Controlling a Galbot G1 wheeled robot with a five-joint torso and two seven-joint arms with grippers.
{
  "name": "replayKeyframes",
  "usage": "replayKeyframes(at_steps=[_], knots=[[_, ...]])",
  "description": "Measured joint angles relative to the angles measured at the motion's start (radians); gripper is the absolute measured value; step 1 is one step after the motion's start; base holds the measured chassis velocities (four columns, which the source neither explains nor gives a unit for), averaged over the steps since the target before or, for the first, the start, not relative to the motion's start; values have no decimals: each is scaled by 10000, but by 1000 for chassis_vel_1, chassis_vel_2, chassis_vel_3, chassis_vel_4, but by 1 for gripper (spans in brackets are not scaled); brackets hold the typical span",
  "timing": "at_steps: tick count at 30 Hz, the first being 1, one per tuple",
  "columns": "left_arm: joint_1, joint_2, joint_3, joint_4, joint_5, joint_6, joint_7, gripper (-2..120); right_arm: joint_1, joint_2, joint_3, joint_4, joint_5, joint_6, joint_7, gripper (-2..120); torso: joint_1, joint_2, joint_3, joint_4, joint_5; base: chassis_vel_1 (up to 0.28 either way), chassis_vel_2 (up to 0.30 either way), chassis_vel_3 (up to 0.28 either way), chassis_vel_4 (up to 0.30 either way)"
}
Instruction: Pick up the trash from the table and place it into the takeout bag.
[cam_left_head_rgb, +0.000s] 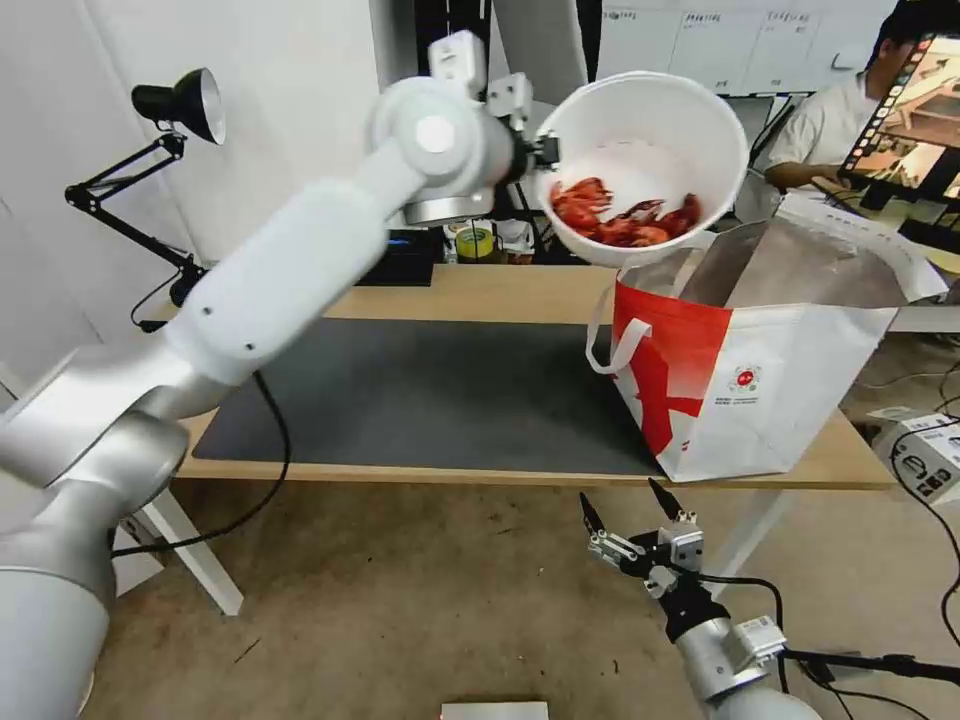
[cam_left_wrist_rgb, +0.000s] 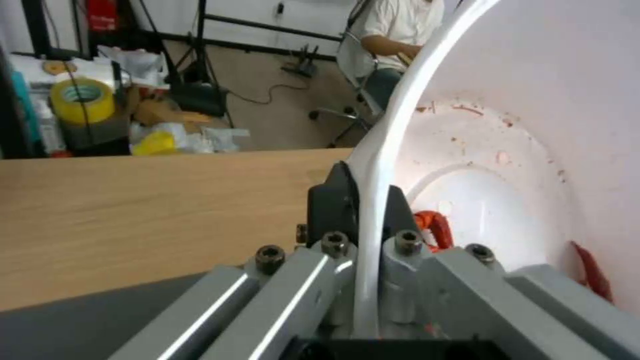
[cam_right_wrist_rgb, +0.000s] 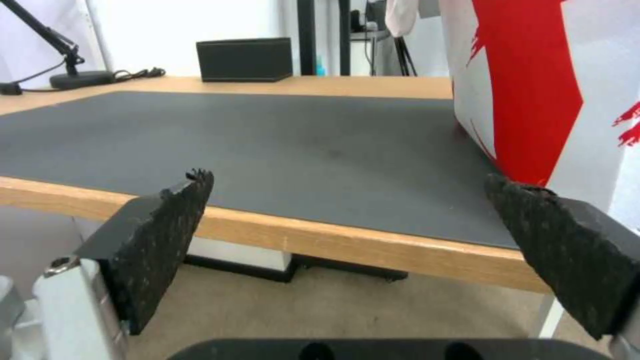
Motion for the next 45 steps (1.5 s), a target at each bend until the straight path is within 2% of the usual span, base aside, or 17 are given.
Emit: replayKeyframes(at_steps=[3, 4, 7, 17, 23, 26, 30, 39, 42, 45], knots=[[-36, -650, 140, 408, 266, -279, -13, 0, 0, 0, 0, 0, 0, 0, 0, 100, 0, 0, -1, -1, 1, 0, 0, 0, 0], [-36, -650, 140, 408, 266, -279, -13, 0, 0, 0, 0, 0, 0, 0, 0, 100, 0, 0, -1, -1, 1, 0, 0, 0, 0], [172, -1190, 274, 654, 679, -619, 1, 0, 0, 0, 0, 0, 0, 0, -1, 100, 0, 0, 0, -1, -2, 0, 0, 0, 0], [509, -1980, 828, 1454, 1763, -1517, 35, 0, 0, 0, 0, 0, 0, 0, 0, 100, 0, -1, 0, -1, -1, 0, 0, 0, 0], [736, -1930, 1077, 1338, 2266, -1813, 297, 0, 1, 0, 0, 0, 0, 0, -1, 100, 0, -1, -1, 0, -2, 0, 0, 0, 0], [952, -1721, 1353, 1069, 2878, -2316, 717, 0, 0, 0, 0, 1, 0, 0, -1, 100, 0, 0, -1, 1, -2, 0, 0, 0, 0], [1188, -1545, 1539, 709, 3224, -2568, 939, 0, 0, 0, 0, 0, 0, 0, 0, 100, 0, 0, 0, 1, -3, 0, 0, 0, 0], [1303, -1372, 1830, 439, 3622, -2683, 1188, 0, 0, 0, 0, 0, 0, 0, -1, 100, -1, -1, -1, 1, -3, 0, 0, 0, 0], [1320, -1176, 1967, 193, 3697, -2738, 1434, 0, 0, 0, 0, 0, 0, 0, -1, 100, -2, 0, -1, 0, -2, 0, 0, 0, 0], [1290, -928, 2090, -29, 3702, -2686, 1932, 0, 1, 0, 1, 0, 0, 0, 0, 100, -1, 0, 0, 2, -3, 0, 0, 0, 0]])
